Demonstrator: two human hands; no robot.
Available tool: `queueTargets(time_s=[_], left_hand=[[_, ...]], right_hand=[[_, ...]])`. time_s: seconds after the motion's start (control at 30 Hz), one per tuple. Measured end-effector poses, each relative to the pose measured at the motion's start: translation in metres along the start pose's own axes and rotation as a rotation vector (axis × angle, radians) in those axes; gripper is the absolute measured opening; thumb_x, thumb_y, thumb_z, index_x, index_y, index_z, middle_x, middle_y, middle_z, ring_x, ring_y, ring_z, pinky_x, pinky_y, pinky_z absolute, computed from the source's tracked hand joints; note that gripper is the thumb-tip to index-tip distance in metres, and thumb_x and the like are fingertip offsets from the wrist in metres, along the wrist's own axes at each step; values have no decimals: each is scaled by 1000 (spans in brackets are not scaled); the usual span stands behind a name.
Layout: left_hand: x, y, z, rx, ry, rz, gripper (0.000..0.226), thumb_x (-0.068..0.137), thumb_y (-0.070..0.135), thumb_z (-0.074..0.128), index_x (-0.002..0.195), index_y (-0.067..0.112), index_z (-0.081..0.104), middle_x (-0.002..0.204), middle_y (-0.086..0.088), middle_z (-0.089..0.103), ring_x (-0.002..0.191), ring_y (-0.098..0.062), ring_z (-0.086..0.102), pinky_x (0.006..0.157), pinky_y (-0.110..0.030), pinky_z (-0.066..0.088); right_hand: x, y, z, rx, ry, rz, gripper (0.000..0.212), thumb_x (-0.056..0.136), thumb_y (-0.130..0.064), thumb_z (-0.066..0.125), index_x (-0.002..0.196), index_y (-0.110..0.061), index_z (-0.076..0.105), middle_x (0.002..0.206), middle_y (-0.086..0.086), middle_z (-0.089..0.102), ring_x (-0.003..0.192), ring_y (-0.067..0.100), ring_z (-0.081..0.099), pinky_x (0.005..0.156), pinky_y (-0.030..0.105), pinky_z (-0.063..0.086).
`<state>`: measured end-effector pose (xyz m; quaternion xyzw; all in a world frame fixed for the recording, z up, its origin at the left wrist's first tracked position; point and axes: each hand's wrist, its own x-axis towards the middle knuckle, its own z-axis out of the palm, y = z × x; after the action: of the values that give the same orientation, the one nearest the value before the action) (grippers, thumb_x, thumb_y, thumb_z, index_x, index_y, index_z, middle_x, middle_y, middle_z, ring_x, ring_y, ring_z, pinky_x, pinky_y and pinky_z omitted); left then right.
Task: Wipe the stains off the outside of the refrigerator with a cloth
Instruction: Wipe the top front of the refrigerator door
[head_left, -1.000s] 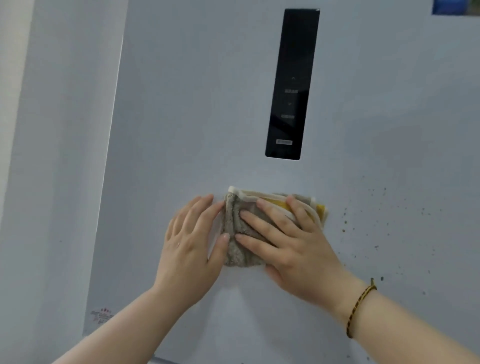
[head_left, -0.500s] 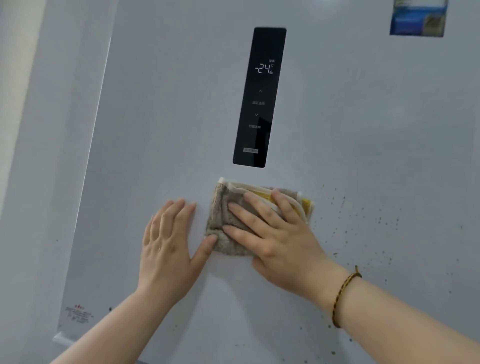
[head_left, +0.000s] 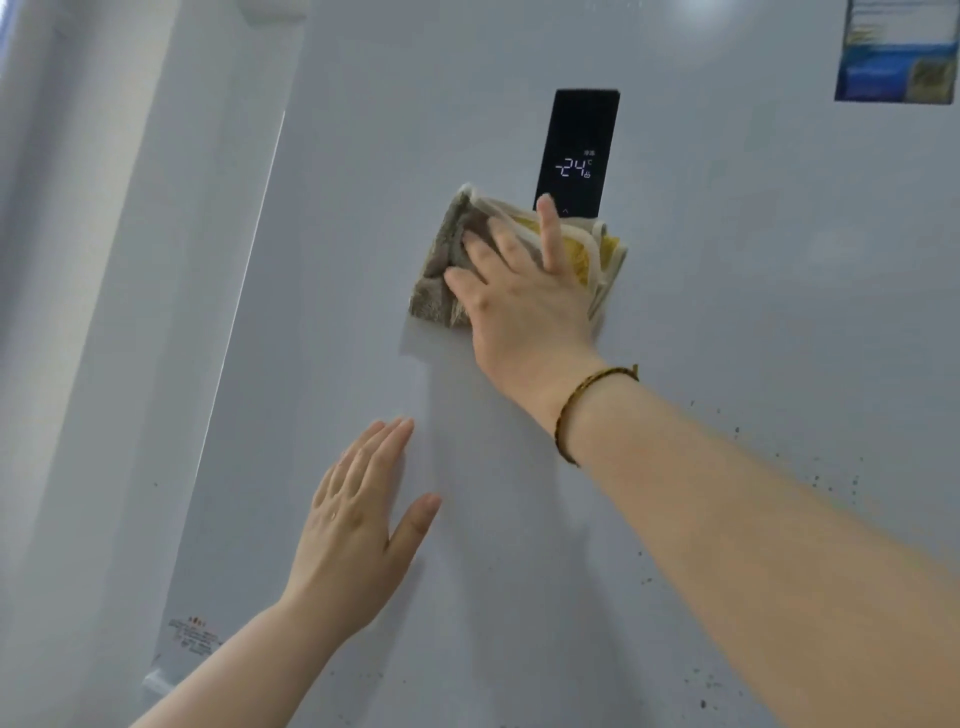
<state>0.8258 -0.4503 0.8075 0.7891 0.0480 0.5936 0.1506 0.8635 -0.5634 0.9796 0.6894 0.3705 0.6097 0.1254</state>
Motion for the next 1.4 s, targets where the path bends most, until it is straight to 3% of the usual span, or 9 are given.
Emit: queueTargets(time_s=[0.1,0.17,0.4,0.53,0.67,0.93,1.07,1.2,1.4], left_hand=[[-1,0,-2,-63,-41,-29,79,70,82,18,132,37,0,135,21,17,122,18,6,100,-2,-1],[-2,3,-4,-87,-60,-56,73,68,71,24,128,42,-5,135,22,16,124,12,11,102,-7,3],[-2,9,-6,58,-132,-29,90,50,90,-16,127,45,-11,138,25,-3,124,14,-14,103,-11,-12],[-2,15,-4,113,-144,-73,94,43,90,-20,125,44,-16,153,12,-2,123,11,-20,104,-15,-14],[-4,24,0,134,-112,-89,94,57,75,2,139,32,-11,155,7,-1,132,4,-17,108,-20,-15],[-4,51,10,134,-62,-119,86,73,70,18,144,21,22,154,-7,10,139,-14,-4,106,-17,-20],[-13,59,27,145,-143,93,65,90,62,11,131,18,36,139,-9,28,130,-24,20,110,-22,-4],[-25,69,50,165,-111,209,61,92,59,10,131,19,36,138,-7,30,133,-21,11,111,-33,0],[-27,73,62,203,-110,183,70,87,66,10,132,18,34,139,-10,27,135,-27,5,111,-38,-4]], right_hand=[[-30,-23,13,-34,-14,-103,45,96,-21,19,139,-17,35,153,13,19,143,28,9,104,51,-26],[-67,-35,24,-35,-8,-135,50,87,-20,23,124,-18,57,139,13,47,133,27,37,110,49,-14],[-143,24,43,-32,78,-386,45,78,-18,37,112,-23,66,125,5,61,119,26,55,108,51,9],[-123,76,31,-36,129,-71,50,71,-22,35,109,-18,68,122,12,62,121,27,39,95,71,24],[-140,70,36,96,147,222,52,73,-27,36,120,-18,56,131,14,54,126,28,29,96,71,10],[-195,67,55,-28,212,-421,43,76,-27,44,118,-29,46,127,0,59,125,23,37,96,64,21],[-176,109,49,-38,315,-119,46,72,-25,44,118,-26,46,124,8,61,122,24,38,99,56,21],[-188,94,58,13,383,187,47,74,-25,43,121,-27,44,134,4,46,126,26,33,102,55,17],[-246,97,66,-46,213,-406,48,76,-27,49,124,-29,45,135,0,39,128,25,36,101,63,16]])
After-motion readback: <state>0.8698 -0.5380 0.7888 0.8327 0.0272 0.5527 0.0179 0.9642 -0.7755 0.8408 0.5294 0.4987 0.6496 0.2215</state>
